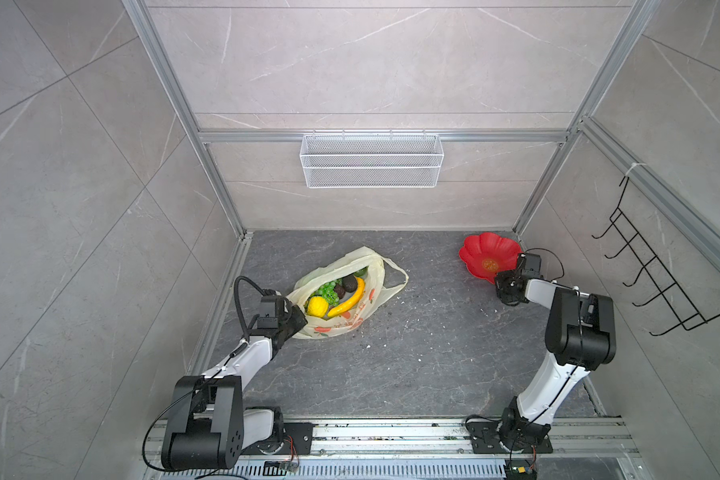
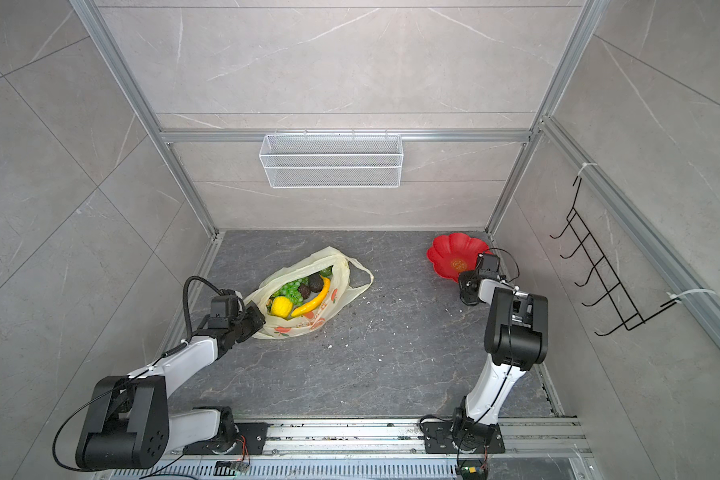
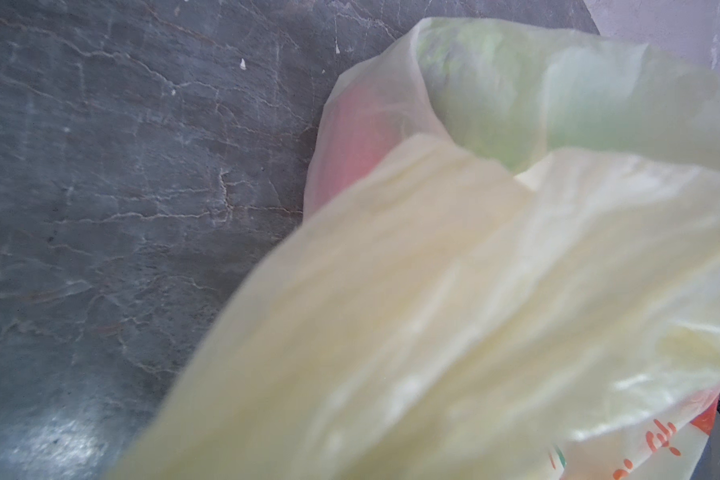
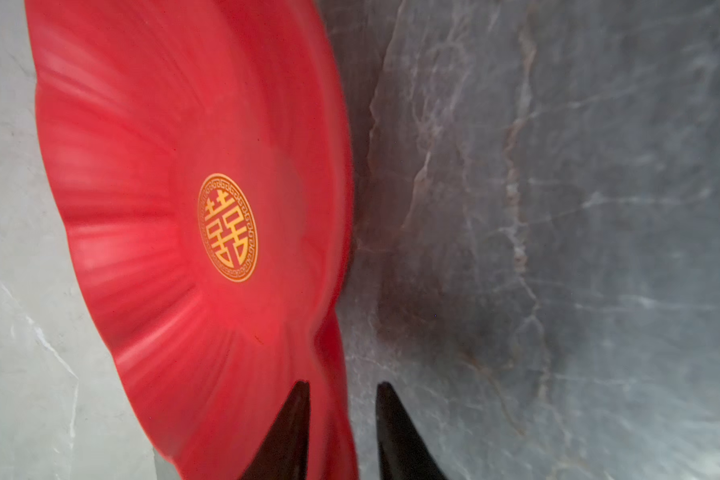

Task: Take the fake fruits out of the plastic bag
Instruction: 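Move the right gripper to the red plate and grasp its rim, then drag the red plate with the right gripper toward the robot, beside the bag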

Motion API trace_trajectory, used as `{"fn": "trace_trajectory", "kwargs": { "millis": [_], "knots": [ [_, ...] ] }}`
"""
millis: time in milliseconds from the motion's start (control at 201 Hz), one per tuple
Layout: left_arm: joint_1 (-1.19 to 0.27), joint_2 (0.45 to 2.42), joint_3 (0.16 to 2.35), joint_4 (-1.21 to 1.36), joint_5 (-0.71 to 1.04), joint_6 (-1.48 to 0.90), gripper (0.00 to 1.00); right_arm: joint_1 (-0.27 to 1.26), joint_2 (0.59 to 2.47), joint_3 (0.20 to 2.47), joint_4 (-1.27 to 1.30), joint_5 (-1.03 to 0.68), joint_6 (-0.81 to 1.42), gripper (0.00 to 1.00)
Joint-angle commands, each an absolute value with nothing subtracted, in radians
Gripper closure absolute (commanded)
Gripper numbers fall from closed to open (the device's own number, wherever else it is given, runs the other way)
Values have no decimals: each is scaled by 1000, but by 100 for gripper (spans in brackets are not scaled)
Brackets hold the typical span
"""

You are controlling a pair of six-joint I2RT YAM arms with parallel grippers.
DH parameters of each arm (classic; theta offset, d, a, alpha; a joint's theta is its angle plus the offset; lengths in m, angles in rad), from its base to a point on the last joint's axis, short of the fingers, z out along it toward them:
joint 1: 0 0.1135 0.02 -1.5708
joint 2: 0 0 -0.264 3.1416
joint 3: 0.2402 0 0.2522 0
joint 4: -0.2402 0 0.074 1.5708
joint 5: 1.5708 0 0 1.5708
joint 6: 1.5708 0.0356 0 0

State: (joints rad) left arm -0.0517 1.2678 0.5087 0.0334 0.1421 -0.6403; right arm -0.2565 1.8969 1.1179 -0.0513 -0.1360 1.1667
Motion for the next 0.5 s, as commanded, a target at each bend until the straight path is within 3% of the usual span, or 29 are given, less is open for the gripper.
{"fn": "trace_trajectory", "kwargs": {
  "millis": [0, 239, 493],
  "knots": [
    [-53, 1280, 545, 66, 160, -643, 100, -257, 1928, 1143, -47, -178, 1211, 79],
    [-53, 1282, 546, 66, 157, -641, 100, -256, 1894, 1075, 16, -226, 1281, 94],
    [-53, 1273, 546, 65, 155, -638, 100, -251, 1781, 1009, 60, -324, 1281, 100]
  ]
}}
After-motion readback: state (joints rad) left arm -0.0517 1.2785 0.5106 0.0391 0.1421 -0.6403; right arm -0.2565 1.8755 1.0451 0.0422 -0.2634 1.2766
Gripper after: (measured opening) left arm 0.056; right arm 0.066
